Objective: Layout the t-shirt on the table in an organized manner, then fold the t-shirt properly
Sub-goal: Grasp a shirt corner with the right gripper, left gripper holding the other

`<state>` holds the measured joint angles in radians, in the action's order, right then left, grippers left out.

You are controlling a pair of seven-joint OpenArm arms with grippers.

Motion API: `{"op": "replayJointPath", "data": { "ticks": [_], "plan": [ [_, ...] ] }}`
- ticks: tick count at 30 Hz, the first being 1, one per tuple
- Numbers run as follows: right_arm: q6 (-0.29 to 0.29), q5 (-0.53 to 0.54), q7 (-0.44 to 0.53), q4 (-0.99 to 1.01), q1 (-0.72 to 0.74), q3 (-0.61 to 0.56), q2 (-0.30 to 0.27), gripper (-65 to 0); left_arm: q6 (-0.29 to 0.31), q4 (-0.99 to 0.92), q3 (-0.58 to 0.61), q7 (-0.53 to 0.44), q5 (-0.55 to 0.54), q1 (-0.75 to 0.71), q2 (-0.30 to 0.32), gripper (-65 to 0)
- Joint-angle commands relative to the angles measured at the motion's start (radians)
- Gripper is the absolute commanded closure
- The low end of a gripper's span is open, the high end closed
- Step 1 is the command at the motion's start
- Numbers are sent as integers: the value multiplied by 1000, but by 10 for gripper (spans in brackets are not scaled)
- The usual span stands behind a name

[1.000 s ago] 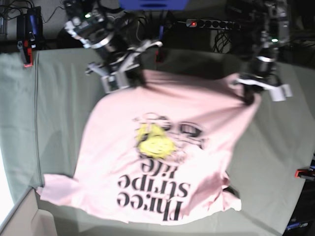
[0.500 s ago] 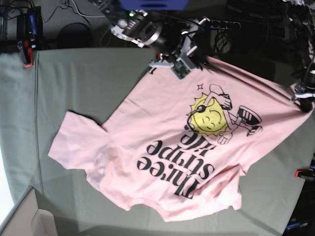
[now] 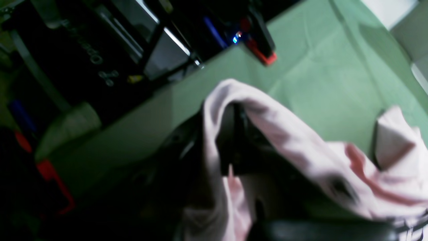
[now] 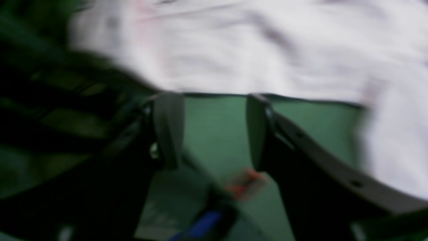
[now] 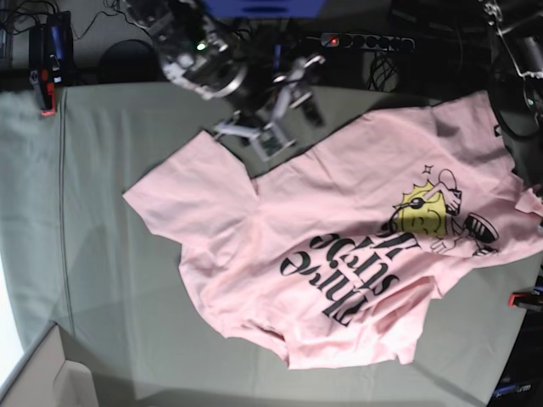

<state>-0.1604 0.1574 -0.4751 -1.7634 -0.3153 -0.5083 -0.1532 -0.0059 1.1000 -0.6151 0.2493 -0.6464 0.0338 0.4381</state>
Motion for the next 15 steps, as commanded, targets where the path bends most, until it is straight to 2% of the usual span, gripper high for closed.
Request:
{"op": "replayJointPath", "data": {
  "ticks": [1,4,8,10,15],
  "plan": [
    [-3,1,20,-19,5,40,-7,-338,4,-8,-2,-6,-2,31,24,-20],
    [-3,1,20,-14,38,178,-18,-373,4,-57,21,75,-2,88,28,-108],
    [-3,0,19,-5,117,334,-50,-421,-1,-53,22,143,-3,96,24,-258],
    [-3,0,19,41,172,371,-72,-437,-4,-25,21,157,-5,85,17,-312],
    [-3,0,19,259,348,388,-102,-456,-6,99,17,158,-16,-33,0,-387]
  ]
}}
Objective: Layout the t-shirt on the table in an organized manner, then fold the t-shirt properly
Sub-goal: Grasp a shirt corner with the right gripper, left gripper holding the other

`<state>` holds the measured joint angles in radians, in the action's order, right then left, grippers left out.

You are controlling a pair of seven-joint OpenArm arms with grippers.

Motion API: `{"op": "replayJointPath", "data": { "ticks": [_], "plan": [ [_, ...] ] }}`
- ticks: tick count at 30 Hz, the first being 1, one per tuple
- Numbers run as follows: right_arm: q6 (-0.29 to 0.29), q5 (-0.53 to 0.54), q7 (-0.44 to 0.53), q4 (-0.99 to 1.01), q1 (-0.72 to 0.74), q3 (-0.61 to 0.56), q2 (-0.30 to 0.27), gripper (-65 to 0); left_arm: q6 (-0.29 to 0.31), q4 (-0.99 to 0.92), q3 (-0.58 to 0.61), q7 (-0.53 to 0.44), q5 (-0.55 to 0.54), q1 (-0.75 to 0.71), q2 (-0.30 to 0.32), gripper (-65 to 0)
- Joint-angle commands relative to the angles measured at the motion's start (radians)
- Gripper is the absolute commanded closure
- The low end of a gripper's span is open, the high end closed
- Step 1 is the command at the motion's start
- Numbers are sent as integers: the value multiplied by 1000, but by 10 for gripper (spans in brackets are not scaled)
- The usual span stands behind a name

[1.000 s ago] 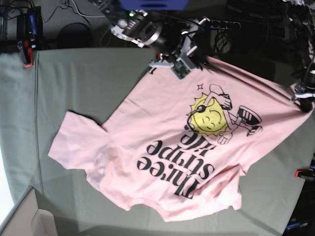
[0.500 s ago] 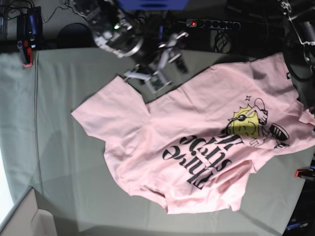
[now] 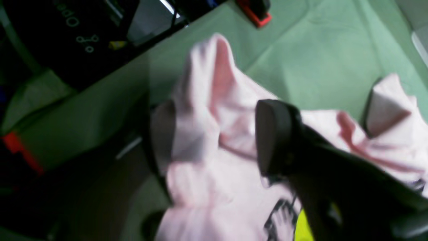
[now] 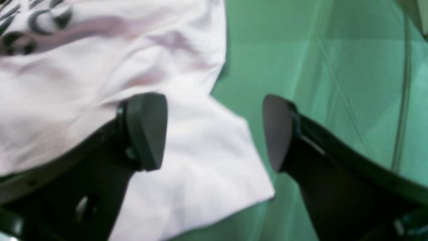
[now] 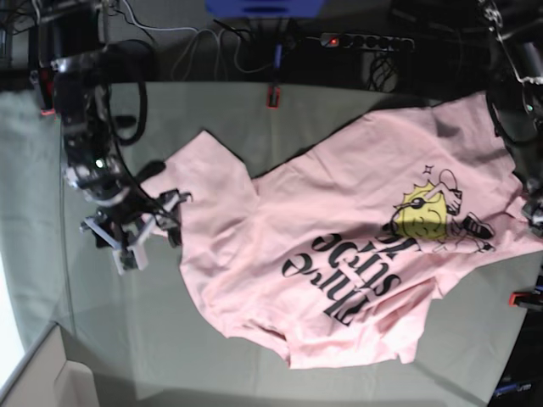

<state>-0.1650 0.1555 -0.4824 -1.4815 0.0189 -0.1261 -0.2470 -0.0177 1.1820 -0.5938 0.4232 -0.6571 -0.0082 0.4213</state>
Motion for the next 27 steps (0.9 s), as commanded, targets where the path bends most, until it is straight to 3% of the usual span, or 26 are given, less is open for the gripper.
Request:
{"op": "replayJointPath", "data": {
  "ticks": [1,7,12,23,27],
  "plan": [
    [2,2,27,31,49,3,-15,-460,6,57,-16,-14,-5,-31,-2,-405],
    [-3,2,35,269,186,-1,-12,-459,9,229,-165,-14,7,-252,-172,-429],
    [-141,2,35,354,229,6,21,-456,14,227,-182,-17,9,-329,-256,-429],
    [-144,2,35,358,223,-2,62,-456,14,89,-177,-17,9,-344,-275,-428],
    [-144,0,35,358,221,-2,62,-456,14,74,-104,-20,9,-344,-269,-425]
  ]
}}
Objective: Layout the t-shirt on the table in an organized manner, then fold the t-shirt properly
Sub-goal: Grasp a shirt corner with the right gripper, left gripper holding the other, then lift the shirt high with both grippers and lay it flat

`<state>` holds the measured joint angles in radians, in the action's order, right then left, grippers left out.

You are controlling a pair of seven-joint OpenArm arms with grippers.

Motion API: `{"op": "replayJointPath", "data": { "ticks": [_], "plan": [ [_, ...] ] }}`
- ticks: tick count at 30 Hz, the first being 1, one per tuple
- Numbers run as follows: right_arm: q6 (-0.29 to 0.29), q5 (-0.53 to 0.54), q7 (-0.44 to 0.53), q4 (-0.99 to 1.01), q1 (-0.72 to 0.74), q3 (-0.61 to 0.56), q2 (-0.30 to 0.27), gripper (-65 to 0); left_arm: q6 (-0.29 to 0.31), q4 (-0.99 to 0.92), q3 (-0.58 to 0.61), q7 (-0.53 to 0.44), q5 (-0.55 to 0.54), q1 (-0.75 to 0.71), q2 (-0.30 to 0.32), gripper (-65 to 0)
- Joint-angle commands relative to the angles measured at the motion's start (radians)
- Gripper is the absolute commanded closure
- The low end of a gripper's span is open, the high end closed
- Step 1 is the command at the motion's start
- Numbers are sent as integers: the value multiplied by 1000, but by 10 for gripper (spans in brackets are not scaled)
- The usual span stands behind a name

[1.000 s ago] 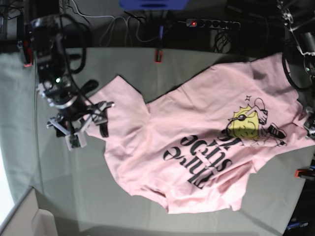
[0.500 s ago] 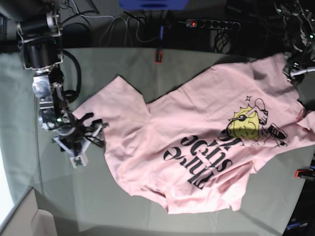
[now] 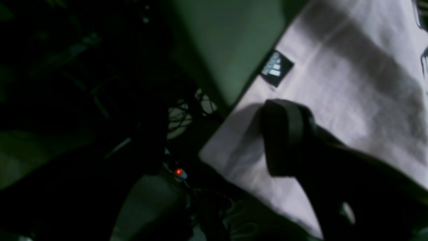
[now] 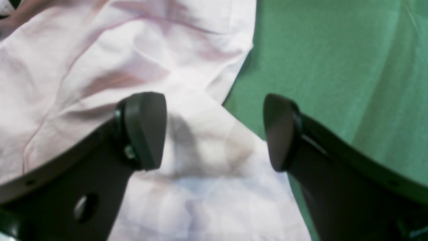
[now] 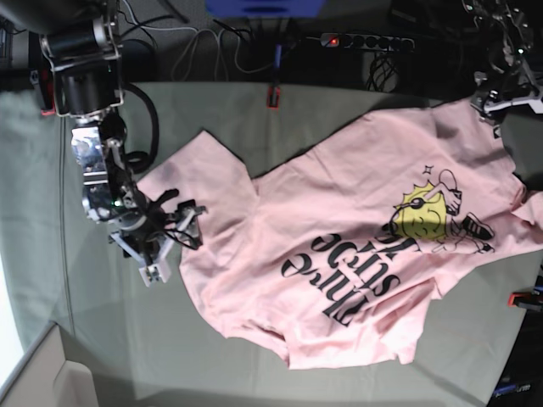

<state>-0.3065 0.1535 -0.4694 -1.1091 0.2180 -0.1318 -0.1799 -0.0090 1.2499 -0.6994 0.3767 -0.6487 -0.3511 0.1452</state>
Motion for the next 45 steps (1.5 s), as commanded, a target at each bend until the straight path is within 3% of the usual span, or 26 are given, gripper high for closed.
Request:
{"op": "replayJointPath", "data": {
  "ticks": [1,4,9,10,23,25,27,29,32,34,35,45],
  "plan": [
    [-3,2,22,-15,22,4,-5,-456,5,6,16,26,0,-1,8,-424],
    [-3,2,22,-15,22,4,-5,-455,5,9,36,26,-1,-1,8,-343],
    [-3,2,22,-13,22,4,-5,-455,7,18,36,26,-1,-1,1,-17],
    [-3,2,22,-13,22,4,-5,-455,7,18,36,31,-1,-4,3,0],
    [-4,2,22,96,8,4,-5,-452,7,271,33,31,-12,-98,0,0],
    [-4,2,22,91,-1,4,-5,-428,2,305,31,31,-12,-102,0,0],
    [-10,2,22,91,-16,4,-5,-348,2,330,11,32,-12,-110,0,0],
    [-72,2,22,91,-21,4,-8,-217,4,359,-18,32,-12,-110,-2,0],
    [-257,2,14,91,-38,10,-11,-6,2,396,-49,32,-12,-107,-2,0],
    [-334,2,14,60,-53,13,-13,0,4,425,-76,32,-12,-104,-2,0],
    [-346,2,14,27,-78,14,-14,0,4,446,-92,32,-12,-104,0,0],
    [-351,5,14,-552,-302,202,-33,0,-1,589,-144,34,-12,-52,9,0]
  ]
}}
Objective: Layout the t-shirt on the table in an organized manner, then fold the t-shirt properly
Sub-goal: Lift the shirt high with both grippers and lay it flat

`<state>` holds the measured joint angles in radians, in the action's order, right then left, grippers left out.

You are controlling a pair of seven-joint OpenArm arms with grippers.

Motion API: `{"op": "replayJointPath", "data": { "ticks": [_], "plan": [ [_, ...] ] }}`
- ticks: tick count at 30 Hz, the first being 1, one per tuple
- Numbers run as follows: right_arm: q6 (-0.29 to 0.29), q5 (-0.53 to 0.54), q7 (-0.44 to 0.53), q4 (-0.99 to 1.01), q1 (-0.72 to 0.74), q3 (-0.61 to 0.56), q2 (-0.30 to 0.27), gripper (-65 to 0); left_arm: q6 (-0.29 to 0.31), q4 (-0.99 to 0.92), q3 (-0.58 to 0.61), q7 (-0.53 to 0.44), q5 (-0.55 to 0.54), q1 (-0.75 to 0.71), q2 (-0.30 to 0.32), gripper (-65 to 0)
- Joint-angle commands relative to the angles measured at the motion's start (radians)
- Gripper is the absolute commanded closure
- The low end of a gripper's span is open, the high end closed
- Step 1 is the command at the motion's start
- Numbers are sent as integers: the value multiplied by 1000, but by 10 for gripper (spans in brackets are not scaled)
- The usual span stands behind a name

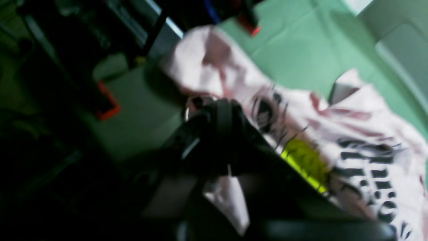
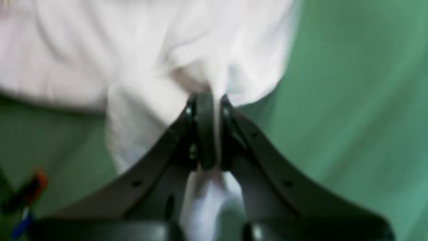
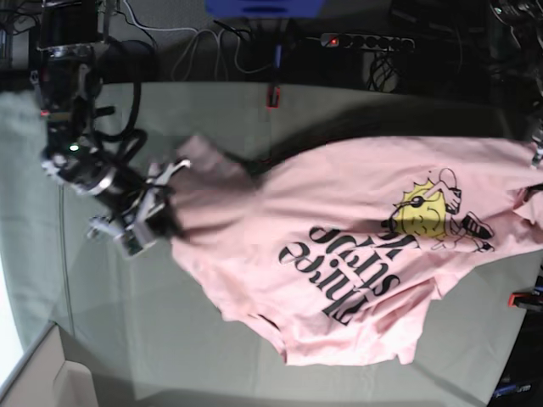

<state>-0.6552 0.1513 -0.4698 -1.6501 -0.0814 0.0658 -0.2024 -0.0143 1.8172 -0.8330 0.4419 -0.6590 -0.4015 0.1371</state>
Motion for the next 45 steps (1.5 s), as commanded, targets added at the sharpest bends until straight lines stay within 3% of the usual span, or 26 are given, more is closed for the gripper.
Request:
{"op": "replayJointPath", "data": {
  "ticks": [1,8,12,18,23,28,33,40,45],
  "plan": [
    [-2,8,15,-63,-11,29,-9,0,4,43,-10,-31,-2,5,17,0],
    [-2,9,13,-292,-22,191,-9,0,1,140,-10,-31,8,125,54,0],
    [-2,9,21,-351,2,294,10,0,1,145,-4,-24,8,238,114,0],
    [-31,11,21,-375,88,441,25,0,1,145,-9,208,6,511,157,0],
    [-43,11,21,-376,213,504,25,0,1,135,37,308,12,737,155,0],
    [-43,11,21,-391,358,526,21,0,1,135,180,314,101,878,151,0],
    [-43,11,21,-391,530,530,17,0,1,135,257,314,109,978,149,0],
    [-43,11,13,-391,719,493,-42,-1,1,138,255,321,112,1094,158,0],
    [-43,6,13,-381,744,417,-56,-1,1,134,254,323,115,1091,164,0]
  ]
}}
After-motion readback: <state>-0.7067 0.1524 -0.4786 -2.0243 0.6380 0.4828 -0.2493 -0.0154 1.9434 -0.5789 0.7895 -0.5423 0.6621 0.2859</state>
